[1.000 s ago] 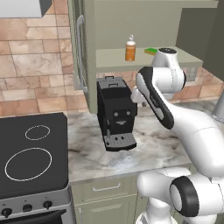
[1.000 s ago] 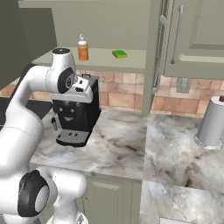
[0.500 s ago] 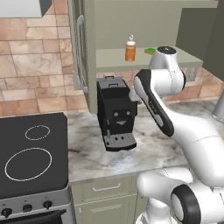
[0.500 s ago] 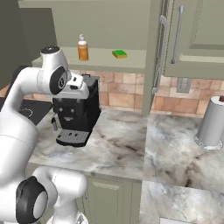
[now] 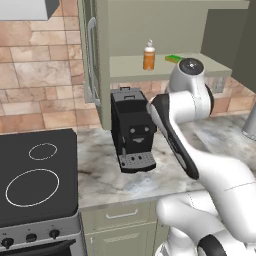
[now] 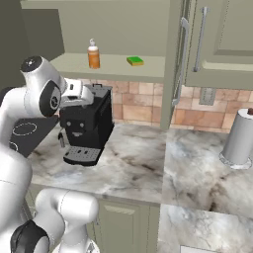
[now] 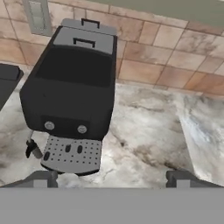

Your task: Locate and retrieve the soap dispenser and sponge from the cabinet. Place them next to the sink.

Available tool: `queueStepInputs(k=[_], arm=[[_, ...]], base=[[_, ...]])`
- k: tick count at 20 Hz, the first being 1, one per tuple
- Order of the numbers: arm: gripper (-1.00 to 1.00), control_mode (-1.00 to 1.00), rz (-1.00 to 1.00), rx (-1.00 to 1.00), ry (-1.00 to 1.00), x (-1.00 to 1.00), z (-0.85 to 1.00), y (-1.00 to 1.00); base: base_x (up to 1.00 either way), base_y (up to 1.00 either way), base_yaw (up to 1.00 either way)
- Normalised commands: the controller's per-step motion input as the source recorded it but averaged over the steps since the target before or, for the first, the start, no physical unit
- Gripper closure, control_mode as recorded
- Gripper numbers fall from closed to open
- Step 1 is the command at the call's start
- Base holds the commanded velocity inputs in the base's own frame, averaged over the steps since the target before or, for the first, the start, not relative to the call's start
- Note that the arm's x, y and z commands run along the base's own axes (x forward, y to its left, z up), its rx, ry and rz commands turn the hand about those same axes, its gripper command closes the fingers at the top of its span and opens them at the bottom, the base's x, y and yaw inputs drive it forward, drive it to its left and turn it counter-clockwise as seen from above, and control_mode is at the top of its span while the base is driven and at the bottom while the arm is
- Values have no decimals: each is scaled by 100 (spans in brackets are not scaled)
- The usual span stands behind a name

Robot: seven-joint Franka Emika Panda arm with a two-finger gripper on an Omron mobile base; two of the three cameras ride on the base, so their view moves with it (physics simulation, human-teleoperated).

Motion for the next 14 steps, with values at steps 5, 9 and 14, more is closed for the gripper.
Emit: queueStepInputs(k=[5,9,14], arm=[[-100,-100,0,1,-20,-15,20,-2],[-100,-100,0,5,-3,-1,1,-7],[-100,-100,0,0,0,0,1,-2]], base=[[0,0,0],[0,0,0],[0,0,0]])
